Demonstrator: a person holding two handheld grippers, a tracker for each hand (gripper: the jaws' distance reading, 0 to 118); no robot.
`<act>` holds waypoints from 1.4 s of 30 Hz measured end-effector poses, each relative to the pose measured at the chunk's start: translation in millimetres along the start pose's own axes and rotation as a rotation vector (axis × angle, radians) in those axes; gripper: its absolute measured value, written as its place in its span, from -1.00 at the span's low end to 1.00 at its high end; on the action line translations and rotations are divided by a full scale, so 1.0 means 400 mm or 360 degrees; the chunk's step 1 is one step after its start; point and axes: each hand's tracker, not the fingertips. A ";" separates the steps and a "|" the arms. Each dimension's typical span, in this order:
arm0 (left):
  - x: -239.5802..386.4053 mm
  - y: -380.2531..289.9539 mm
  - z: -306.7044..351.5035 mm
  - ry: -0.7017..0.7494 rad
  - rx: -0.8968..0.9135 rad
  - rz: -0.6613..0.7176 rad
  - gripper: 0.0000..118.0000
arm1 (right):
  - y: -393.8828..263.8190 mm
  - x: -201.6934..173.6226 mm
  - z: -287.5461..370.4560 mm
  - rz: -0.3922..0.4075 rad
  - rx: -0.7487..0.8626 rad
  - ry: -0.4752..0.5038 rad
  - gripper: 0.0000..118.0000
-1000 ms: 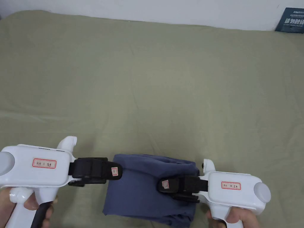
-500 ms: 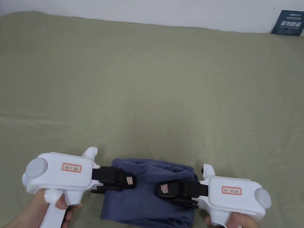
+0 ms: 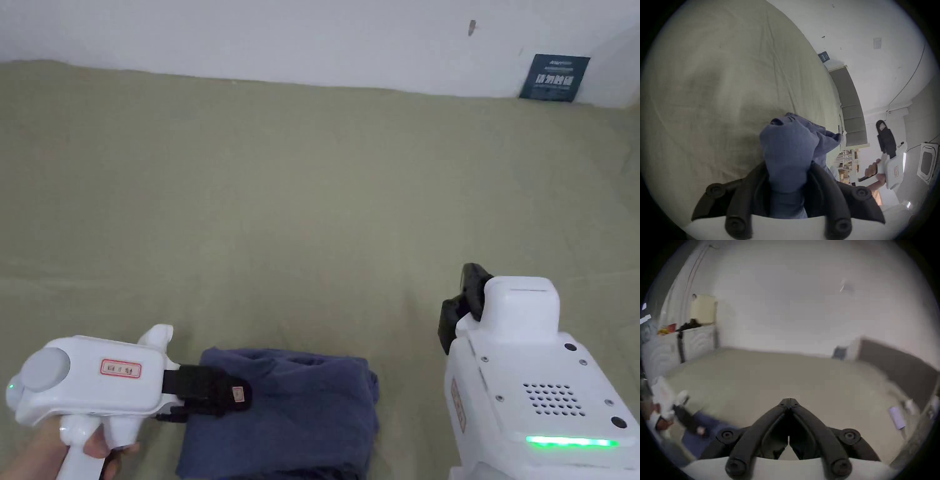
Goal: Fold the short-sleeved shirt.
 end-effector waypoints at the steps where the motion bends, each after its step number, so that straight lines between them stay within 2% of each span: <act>1: 0.010 -0.007 0.003 0.0006 0.0001 -0.0006 -0.54 | 0.007 0.002 0.000 0.0011 0.0017 -0.0016 -1.00; 5: 0.028 0.000 0.028 -0.0019 0.0006 -0.0020 -0.54 | 0.022 -0.006 -0.010 0.0062 0.0010 -0.0005 -1.00; 9: 0.034 0.022 0.082 0.0000 0.0024 -0.0067 -0.54 | 0.034 -0.038 -0.022 0.0028 0.0005 0.0050 -1.00; 11: 0.022 0.037 0.128 0.0014 0.0046 -0.0088 -0.54 | 0.039 -0.061 -0.032 -0.0033 -0.0019 0.0098 -1.00; 13: -0.005 0.055 0.184 0.0042 0.0068 -0.0089 -0.55 | 0.039 -0.095 -0.041 -0.0029 -0.0022 0.0123 -1.00; 19: -0.138 0.117 0.422 0.0162 0.0168 -0.0034 -0.55 | 0.036 -0.241 -0.069 -0.0024 -0.0050 0.0274 -1.00; 25: -0.300 0.159 0.670 0.0325 0.0317 0.0076 -0.55 | 0.031 -0.442 -0.100 0.0009 -0.0077 0.0526 -1.00; 29: -0.378 0.180 0.797 0.0377 0.0341 0.0047 -0.55 | 0.031 -0.576 -0.121 0.0049 -0.0081 0.0659 -1.00; 36: -0.474 0.248 0.899 0.0501 0.0306 0.0084 -0.55 | 0.014 -0.753 -0.139 0.0063 -0.0104 0.0833 -1.00; 42: -0.520 0.312 0.904 0.0556 0.0238 0.0074 -0.55 | -0.007 -0.816 -0.159 0.0058 -0.0128 0.0869 -1.00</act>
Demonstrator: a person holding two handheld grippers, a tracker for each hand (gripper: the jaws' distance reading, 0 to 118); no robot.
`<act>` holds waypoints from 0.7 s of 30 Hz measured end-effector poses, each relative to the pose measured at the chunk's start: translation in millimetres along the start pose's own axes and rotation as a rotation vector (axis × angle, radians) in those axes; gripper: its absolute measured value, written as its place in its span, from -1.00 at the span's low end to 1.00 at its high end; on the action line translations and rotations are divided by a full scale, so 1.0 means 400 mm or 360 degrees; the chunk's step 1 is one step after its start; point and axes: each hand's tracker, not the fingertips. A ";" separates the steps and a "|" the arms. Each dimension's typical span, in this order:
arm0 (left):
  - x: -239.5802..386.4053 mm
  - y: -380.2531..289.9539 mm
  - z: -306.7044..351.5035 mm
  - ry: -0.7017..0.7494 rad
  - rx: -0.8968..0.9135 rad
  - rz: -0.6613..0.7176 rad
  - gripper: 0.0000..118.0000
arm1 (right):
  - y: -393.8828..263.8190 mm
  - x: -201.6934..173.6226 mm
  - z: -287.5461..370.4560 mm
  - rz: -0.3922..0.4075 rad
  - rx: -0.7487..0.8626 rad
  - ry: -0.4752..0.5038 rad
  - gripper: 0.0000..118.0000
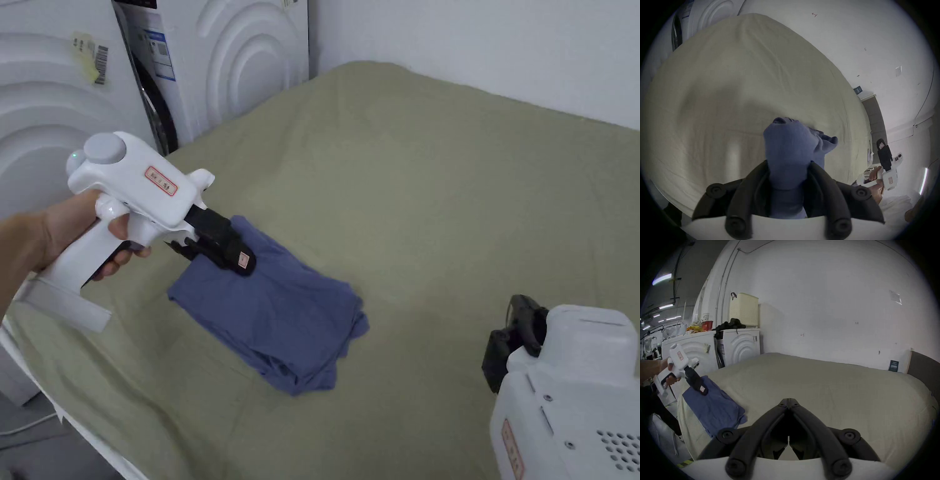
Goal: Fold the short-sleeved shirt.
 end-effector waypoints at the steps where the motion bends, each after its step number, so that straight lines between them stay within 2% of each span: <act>1: -0.005 0.007 -0.006 -0.0007 -0.0003 -0.0003 -0.55 | -0.001 0.000 -0.004 0.0006 -0.0005 0.0008 -1.00; 5: -0.007 0.023 -0.020 0.0029 -0.0058 -0.0016 -0.54 | -0.014 0.006 -0.006 0.0010 -0.0030 0.0024 -1.00; 6: -0.006 0.025 -0.020 0.0027 -0.0062 -0.0012 -0.38 | -0.018 0.008 -0.004 0.0025 -0.0038 0.0032 -1.00; 7: -0.003 0.021 -0.018 0.0038 -0.0061 -0.0025 0.06 | -0.020 0.011 -0.003 0.0038 -0.0050 0.0026 -1.00; 8: 0.008 0.020 -0.013 0.0114 -0.0036 -0.0080 0.85 | -0.021 0.020 -0.001 0.0034 -0.0052 0.0031 -1.00; 9: 0.012 0.019 -0.008 0.0158 0.0002 -0.0095 1.00 | -0.020 0.027 0.001 0.0028 -0.0059 0.0029 -1.00; 11: 0.021 0.005 0.017 0.0159 0.0115 -0.0066 0.89 | -0.016 0.040 0.013 0.0003 -0.0061 0.0016 -1.00; 13: 0.046 -0.018 0.036 0.0149 0.0180 -0.0040 0.89 | -0.006 0.055 0.030 -0.0021 -0.0059 0.0018 -1.00; 16: 0.148 -0.041 0.065 0.0241 0.0297 -0.0135 0.90 | 0.017 0.080 0.071 -0.0026 -0.0033 0.0021 -1.00; 18: 0.243 -0.070 0.065 0.0133 0.0417 -0.0173 0.80 | 0.041 0.113 0.110 -0.0040 -0.0022 0.0024 -1.00; 19: 0.308 -0.098 0.059 0.0097 0.0506 -0.0151 0.60 | 0.052 0.132 0.128 -0.0050 -0.0019 0.0013 -1.00; 20: 0.372 -0.119 0.047 -0.0012 0.0534 -0.0181 0.03 | 0.063 0.161 0.151 -0.0072 -0.0019 0.0005 -1.00; 21: 0.438 -0.143 0.028 -0.0058 0.0564 -0.0217 -0.66 | 0.073 0.193 0.174 -0.0093 -0.0019 0.0002 -1.00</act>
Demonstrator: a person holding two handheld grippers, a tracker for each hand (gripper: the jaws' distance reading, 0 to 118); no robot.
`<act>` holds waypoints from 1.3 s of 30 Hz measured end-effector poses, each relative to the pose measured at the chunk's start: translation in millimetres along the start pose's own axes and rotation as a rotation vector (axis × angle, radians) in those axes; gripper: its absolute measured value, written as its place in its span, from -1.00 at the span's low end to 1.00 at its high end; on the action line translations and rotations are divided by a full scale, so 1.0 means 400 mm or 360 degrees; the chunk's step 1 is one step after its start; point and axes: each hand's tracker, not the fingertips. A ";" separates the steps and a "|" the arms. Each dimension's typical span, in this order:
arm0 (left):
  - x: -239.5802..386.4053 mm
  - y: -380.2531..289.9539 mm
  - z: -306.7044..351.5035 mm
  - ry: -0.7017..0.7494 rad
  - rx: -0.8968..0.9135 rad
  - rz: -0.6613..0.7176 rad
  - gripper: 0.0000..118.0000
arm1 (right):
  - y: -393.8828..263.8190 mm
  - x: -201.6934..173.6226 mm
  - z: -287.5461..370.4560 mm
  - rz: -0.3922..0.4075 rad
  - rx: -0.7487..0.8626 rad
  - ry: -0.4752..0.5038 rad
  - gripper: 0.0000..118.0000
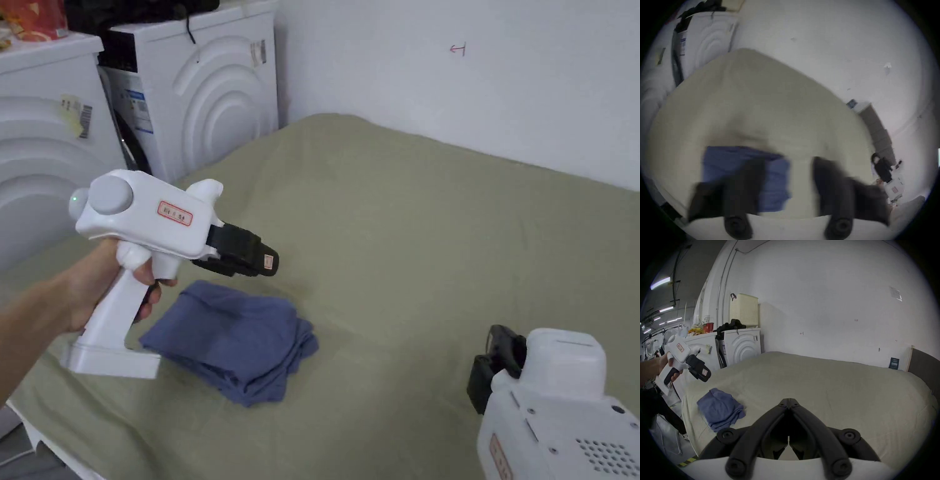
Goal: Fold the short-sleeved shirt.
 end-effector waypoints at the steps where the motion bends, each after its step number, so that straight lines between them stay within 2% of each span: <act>1: 0.073 -0.023 -0.018 0.0026 0.0056 -0.0062 -0.99 | 0.011 0.035 0.026 -0.0021 -0.0008 -0.0011 -1.00; 3: 0.193 -0.062 -0.062 -0.0107 0.0109 -0.0095 -0.99 | 0.029 0.115 0.091 -0.0059 0.0016 -0.0077 -1.00; 4: 0.255 -0.089 -0.082 -0.0243 0.0047 0.0027 -0.99 | 0.036 0.151 0.122 -0.0069 0.0033 -0.0131 -1.00; 7: 0.478 -0.188 -0.121 -0.0281 0.0195 -0.0062 -0.99 | 0.059 0.273 0.222 -0.0083 0.0058 -0.0240 -1.00; 12: 0.815 -0.328 -0.191 0.0184 0.0561 -0.0451 -0.99 | 0.079 0.450 0.386 -0.0028 0.0123 -0.0444 -1.00; 13: 0.859 -0.348 -0.199 0.0175 0.0584 -0.0511 -1.00 | 0.080 0.475 0.412 -0.0024 0.0130 -0.0472 -1.00; 18: 1.012 -0.425 -0.237 0.0259 0.0868 -0.0529 -1.00 | 0.082 0.566 0.518 0.0026 0.0190 -0.0631 -1.00; 20: 1.047 -0.439 -0.233 0.0370 0.1013 -0.0695 -1.00 | 0.082 0.587 0.546 0.0011 0.0203 -0.0663 -1.00; 24: 1.074 -0.448 -0.231 0.0358 0.0984 -0.0742 -1.00 | 0.082 0.605 0.573 0.0005 0.0260 -0.0756 -1.00; 39: 1.045 -0.431 -0.187 0.0414 0.0989 -0.0730 -1.00 | 0.080 0.597 0.569 -0.0040 0.0294 -0.0761 -1.00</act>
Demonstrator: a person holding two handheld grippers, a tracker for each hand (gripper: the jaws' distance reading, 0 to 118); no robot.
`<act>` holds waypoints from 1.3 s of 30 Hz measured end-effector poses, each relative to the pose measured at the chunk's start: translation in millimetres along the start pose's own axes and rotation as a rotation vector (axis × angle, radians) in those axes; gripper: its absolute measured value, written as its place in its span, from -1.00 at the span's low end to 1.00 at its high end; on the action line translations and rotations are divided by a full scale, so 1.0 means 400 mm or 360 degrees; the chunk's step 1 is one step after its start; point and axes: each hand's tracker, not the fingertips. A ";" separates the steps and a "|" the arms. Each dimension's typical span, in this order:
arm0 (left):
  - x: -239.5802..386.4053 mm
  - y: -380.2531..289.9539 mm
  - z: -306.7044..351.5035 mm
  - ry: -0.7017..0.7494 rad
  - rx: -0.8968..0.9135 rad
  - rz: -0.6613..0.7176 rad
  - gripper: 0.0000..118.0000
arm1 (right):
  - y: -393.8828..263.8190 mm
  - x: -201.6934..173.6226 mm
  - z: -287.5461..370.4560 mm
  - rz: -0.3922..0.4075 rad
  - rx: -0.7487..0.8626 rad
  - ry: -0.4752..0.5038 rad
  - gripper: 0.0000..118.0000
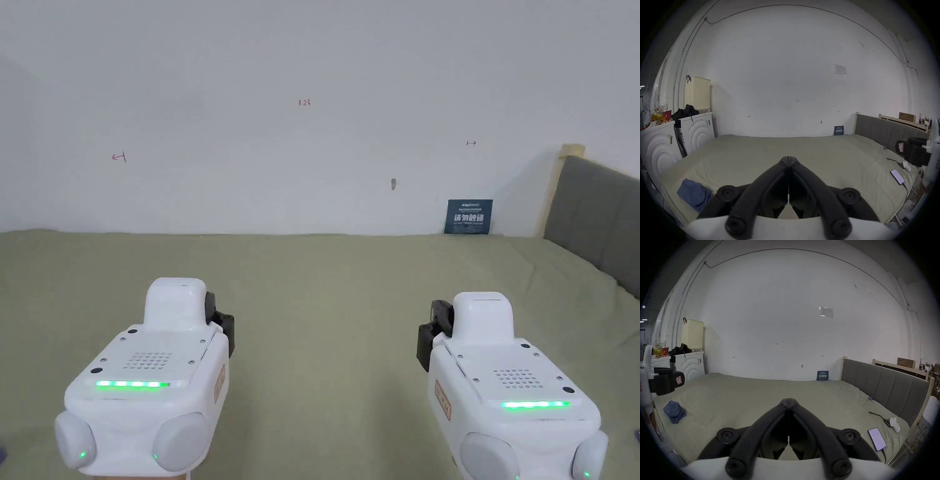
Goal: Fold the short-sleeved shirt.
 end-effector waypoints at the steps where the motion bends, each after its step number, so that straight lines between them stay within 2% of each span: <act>1: 0.001 0.000 0.000 0.0009 0.0006 -0.0006 -1.00 | 0.001 -0.001 0.000 0.0001 0.0001 0.0003 -1.00; 13: -0.015 0.002 -0.016 0.0048 -0.0022 -0.0042 -1.00 | 0.002 -0.022 -0.017 0.0022 0.0011 0.0019 -1.00; 15: -0.018 0.003 -0.015 0.0056 -0.0017 -0.0038 -0.89 | 0.001 -0.024 -0.016 0.0024 0.0019 0.0014 -1.00; 16: -0.017 0.002 -0.017 0.0076 -0.0010 -0.0046 -0.68 | 0.002 -0.025 -0.016 0.0022 0.0026 0.0013 -0.95; 17: -0.016 0.002 -0.023 0.0091 -0.0009 -0.0053 -0.05 | 0.004 -0.026 -0.017 0.0022 0.0028 0.0015 -0.59; 18: -0.016 0.005 -0.033 0.0111 -0.0033 -0.0061 0.59 | 0.007 -0.028 -0.022 0.0021 0.0019 0.0005 0.01; 19: -0.022 0.003 -0.038 0.0099 -0.0041 -0.0053 1.00 | 0.009 -0.028 -0.027 0.0024 0.0001 0.0002 0.69; 20: -0.013 0.007 -0.022 0.0103 0.0082 -0.0054 1.00 | 0.011 -0.030 -0.025 0.0018 -0.0021 -0.0001 0.98; 21: -0.004 0.006 -0.024 0.0135 0.0010 -0.0084 1.00 | 0.002 -0.035 -0.006 0.0037 0.0106 -0.0030 0.97; 29: -0.026 0.012 -0.026 0.0181 -0.0035 -0.0086 1.00 | 0.022 -0.047 -0.017 0.0056 0.0054 -0.0022 1.00; 33: -0.032 0.016 -0.036 0.0025 -0.0121 -0.0060 1.00 | 0.016 -0.049 -0.020 0.0045 0.0037 -0.0011 1.00; 39: -0.015 0.027 -0.034 0.0089 -0.0143 -0.0055 1.00 | 0.007 -0.045 -0.027 0.0046 0.0006 0.0007 1.00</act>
